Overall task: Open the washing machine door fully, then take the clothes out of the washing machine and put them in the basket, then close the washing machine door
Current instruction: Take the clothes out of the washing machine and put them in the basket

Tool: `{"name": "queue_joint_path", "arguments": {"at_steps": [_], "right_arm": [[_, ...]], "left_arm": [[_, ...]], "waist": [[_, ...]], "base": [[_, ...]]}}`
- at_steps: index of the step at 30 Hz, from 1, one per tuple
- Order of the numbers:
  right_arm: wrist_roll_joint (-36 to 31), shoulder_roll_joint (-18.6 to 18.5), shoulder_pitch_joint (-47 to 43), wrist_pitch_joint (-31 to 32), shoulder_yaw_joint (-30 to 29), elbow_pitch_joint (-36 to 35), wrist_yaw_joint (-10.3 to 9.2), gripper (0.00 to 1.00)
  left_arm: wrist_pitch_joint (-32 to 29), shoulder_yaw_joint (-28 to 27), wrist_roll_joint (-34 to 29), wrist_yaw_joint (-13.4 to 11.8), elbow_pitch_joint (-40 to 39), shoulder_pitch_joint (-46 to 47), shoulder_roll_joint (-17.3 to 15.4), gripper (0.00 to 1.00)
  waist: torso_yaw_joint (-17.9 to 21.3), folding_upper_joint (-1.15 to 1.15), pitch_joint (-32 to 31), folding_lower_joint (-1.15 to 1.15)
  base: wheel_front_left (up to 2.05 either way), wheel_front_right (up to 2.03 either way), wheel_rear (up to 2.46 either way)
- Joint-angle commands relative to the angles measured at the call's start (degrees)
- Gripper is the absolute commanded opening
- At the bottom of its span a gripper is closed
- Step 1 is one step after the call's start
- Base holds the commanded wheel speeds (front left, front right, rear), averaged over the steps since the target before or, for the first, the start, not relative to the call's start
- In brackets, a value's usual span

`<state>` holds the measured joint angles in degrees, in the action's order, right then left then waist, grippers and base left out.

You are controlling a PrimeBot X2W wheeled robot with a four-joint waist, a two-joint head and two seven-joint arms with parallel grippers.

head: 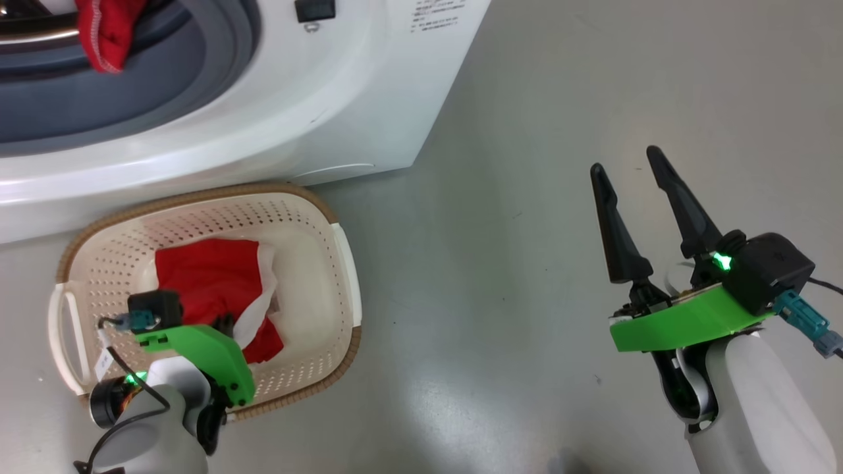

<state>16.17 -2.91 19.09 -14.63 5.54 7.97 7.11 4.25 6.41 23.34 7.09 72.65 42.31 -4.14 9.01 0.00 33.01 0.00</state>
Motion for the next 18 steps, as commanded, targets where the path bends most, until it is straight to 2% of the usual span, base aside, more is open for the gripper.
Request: {"name": "queue_joint_path", "arguments": {"at_steps": [1, 2, 3, 18], "right_arm": [[0.5, 0.0, 0.0, -0.4, 1.0, -1.4, 0.37, 1.0], [0.5, 0.0, 0.0, -0.4, 0.9, -1.4, 0.37, 1.0], [0.3, 0.0, -0.1, -0.4, 0.8, -1.3, 0.37, 1.0], [-0.6, 0.0, -2.0, -0.4, 0.3, -0.2, 0.37, 1.0]], "left_arm": [[1.0, -0.8, 0.7, 0.3, -0.2, -0.1, -1.9, 0.37], [1.6, -0.3, 0.5, 0.3, -0.1, -0.1, -1.9, 0.6], [2.3, 0.0, 0.4, 0.3, -0.1, -0.2, -1.9, 1.0], [10.2, 2.1, 0.6, 0.4, -2.0, -1.1, -2.0, 1.0]], "waist": [[0.1, 0.0, -0.1, 0.0], [0.0, 0.0, -0.2, 0.0], [-0.1, 0.0, -0.5, 0.0], [-2.5, 0.0, -8.3, 0.0]], "base": [[0.0, 0.0, 0.0], [0.0, 0.0, 0.0], [0.0, 0.0, 0.0], [0.0, 0.0, 0.0]]}}
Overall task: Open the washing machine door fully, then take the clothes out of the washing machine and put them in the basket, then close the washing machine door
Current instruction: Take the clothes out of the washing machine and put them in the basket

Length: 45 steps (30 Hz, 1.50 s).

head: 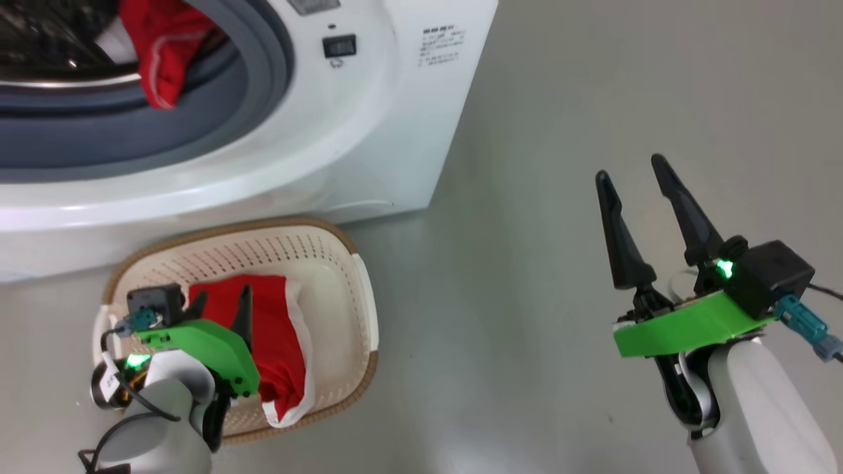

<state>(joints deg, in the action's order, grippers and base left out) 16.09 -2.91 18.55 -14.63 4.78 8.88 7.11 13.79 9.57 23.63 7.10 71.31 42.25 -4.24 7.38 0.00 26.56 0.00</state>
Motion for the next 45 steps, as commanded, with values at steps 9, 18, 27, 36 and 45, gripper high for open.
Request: {"name": "queue_joint_path", "arguments": {"at_steps": [9, 18, 27, 36, 45], "right_arm": [[-1.1, 0.0, -3.9, -0.4, 1.0, -0.2, 0.37, 1.0], [-2.2, 0.0, -6.9, -0.4, -0.1, -0.1, 0.37, 1.0], [-3.1, 0.0, -11.6, -0.4, -1.2, -0.7, 0.37, 1.0], [-3.7, 0.0, -15.9, -0.4, -2.7, -1.9, 0.37, 1.0], [-4.4, 0.0, -18.9, -0.4, -4.0, -3.1, 0.37, 1.0]], "left_arm": [[1.2, -2.2, -1.8, -1.2, -12.4, -6.9, -3.9, 1.0], [1.2, -6.4, -4.9, -3.2, -30.6, -17.0, -3.6, 1.0], [1.2, -10.2, -9.2, -4.6, -46.8, -28.3, -2.4, 1.0], [1.2, -13.4, -11.9, -4.0, -56.1, -37.0, -0.9, 1.0], [1.2, -14.9, -13.1, -2.7, -60.9, -41.7, 0.2, 1.0]], "waist": [[-2.1, 0.0, -8.3, 0.0], [-2.7, 0.0, -14.7, 0.0], [-2.7, 0.0, -21.4, 0.0], [-2.6, 0.0, -26.3, 0.0], [-2.8, 0.0, -28.9, 0.0]], "base": [[0.0, 0.0, 0.0], [0.0, 0.0, 0.0], [0.0, 0.0, 0.0], [0.0, 0.0, 0.0], [0.0, 0.0, 0.0]]}}
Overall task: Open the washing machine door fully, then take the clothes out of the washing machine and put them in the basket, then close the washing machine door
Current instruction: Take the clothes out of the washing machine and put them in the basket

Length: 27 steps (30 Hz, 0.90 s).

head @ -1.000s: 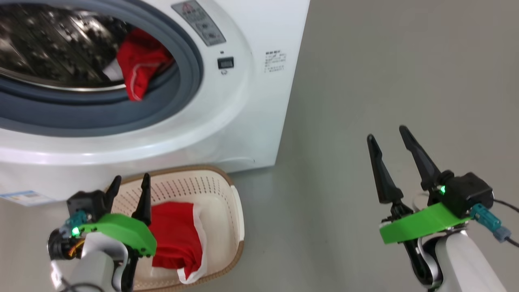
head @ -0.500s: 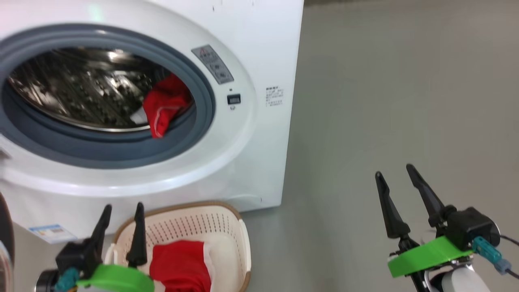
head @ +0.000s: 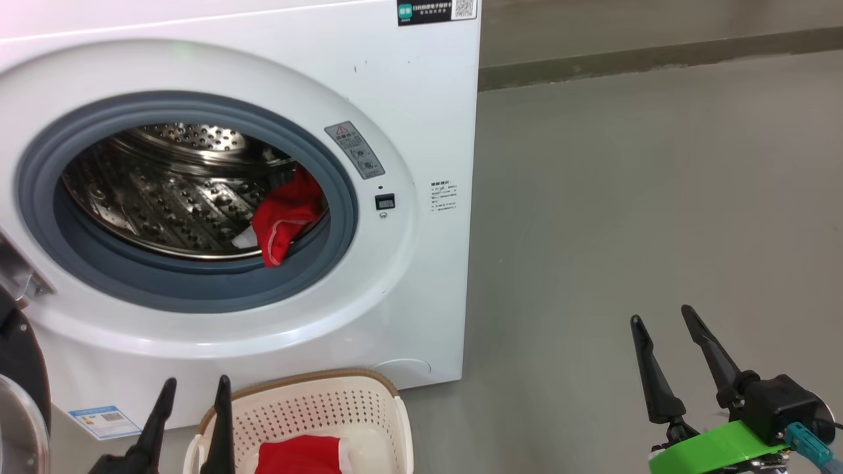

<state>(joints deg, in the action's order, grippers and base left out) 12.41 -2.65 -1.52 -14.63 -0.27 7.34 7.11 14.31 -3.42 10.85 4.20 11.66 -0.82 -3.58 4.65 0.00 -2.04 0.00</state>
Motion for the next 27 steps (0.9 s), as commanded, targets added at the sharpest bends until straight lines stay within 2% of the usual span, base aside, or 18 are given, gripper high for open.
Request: {"name": "queue_joint_path", "arguments": {"at_steps": [1, 10, 27], "right_arm": [[-0.8, -0.2, 0.9, -0.4, 0.9, -1.8, 0.37, 1.0], [-0.6, -0.2, -0.8, -0.4, 0.2, -2.6, 0.37, 1.0], [-0.4, -0.2, -1.3, -0.4, 1.0, -2.3, 0.37, 1.0]], "left_arm": [[0.7, -1.8, -0.7, 0.4, -1.9, 0.7, -0.4, 1.0], [0.7, -3.1, -1.7, 0.6, -4.0, -3.7, 0.3, 1.0], [0.7, -2.6, -2.2, -0.1, -3.4, -4.2, 0.7, 1.0]], "waist": [[0.0, 0.0, -0.5, 0.0], [0.3, 0.0, -2.3, 0.0], [0.2, 0.0, -3.0, 0.0]], "base": [[0.0, 0.0, 0.0], [0.0, 0.0, 0.0], [0.0, 0.0, 0.0]]}}
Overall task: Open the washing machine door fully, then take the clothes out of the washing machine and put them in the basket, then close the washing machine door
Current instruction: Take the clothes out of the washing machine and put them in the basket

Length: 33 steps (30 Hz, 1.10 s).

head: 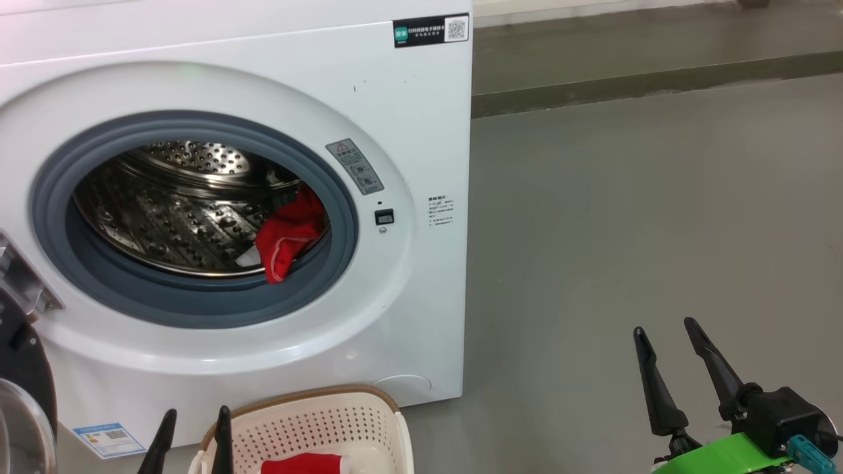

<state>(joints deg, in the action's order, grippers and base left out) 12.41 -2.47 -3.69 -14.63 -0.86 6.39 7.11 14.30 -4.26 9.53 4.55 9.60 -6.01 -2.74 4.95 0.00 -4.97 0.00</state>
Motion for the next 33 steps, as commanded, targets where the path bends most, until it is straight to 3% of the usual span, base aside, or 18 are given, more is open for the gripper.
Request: {"name": "queue_joint_path", "arguments": {"at_steps": [1, 33], "right_arm": [[-0.4, -0.4, 0.8, -0.4, 1.6, -1.3, 0.37, 1.0], [-0.6, -0.4, 0.5, -0.4, 2.0, -1.2, 0.37, 1.0]], "left_arm": [[0.7, -1.6, -0.8, -0.5, -1.4, 1.0, -0.2, 1.0], [0.7, 0.0, -0.6, -2.8, -3.5, -0.6, -0.1, 1.0]], "waist": [[-0.2, 0.0, -0.1, 0.0], [-1.4, 0.0, -1.1, 0.0]], "base": [[0.0, 0.0, 0.0], [0.0, 0.0, 0.0]]}}
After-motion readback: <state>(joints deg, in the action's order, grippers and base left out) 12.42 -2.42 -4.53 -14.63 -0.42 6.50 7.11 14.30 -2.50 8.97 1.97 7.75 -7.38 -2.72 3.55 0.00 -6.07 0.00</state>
